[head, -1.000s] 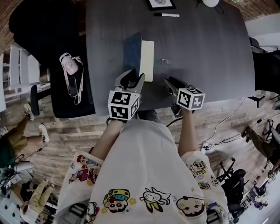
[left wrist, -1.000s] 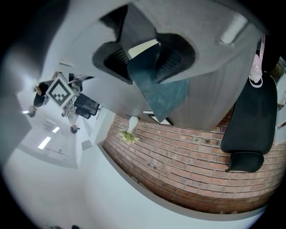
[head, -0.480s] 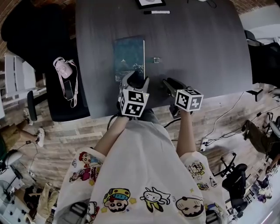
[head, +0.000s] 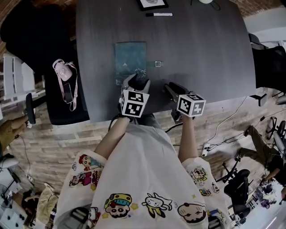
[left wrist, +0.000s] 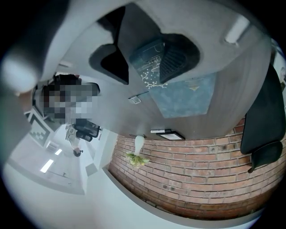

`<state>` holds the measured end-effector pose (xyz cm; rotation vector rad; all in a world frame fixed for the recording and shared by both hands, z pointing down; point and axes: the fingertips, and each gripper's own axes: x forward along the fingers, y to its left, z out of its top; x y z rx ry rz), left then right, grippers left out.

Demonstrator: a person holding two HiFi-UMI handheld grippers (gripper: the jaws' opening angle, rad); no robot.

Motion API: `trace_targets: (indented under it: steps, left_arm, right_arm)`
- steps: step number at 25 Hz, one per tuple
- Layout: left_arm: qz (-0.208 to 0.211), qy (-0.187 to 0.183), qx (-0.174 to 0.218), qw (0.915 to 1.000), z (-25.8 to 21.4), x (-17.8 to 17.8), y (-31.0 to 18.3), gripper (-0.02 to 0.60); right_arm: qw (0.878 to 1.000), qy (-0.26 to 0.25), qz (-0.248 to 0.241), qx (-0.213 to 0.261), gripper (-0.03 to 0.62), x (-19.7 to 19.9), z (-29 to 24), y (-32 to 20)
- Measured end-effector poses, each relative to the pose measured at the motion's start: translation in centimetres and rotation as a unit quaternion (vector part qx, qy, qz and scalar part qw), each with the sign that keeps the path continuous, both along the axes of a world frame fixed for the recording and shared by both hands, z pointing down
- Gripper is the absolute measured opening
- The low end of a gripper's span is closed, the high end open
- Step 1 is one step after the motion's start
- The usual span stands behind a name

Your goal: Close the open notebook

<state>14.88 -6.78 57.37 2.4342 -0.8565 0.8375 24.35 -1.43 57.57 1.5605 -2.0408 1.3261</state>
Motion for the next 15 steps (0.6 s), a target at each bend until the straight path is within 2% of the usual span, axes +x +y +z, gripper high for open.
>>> trace_targets:
  steps: [9, 15]
  left_arm:
    - [-0.031, 0.036, 0.025, 0.9985, -4.2, -2.2, -2.0, 0.219]
    - [-0.07, 0.069, 0.059, 0.9935, -8.5, -5.5, -4.0, 0.219]
  right_arm:
    - [0.998, 0.021, -0.037, 0.045, 0.137, -1.4, -2.8, -2.2]
    - [0.99, 0.03, -0.071, 0.115, 0.153, -3.6, -7.4, -5.0]
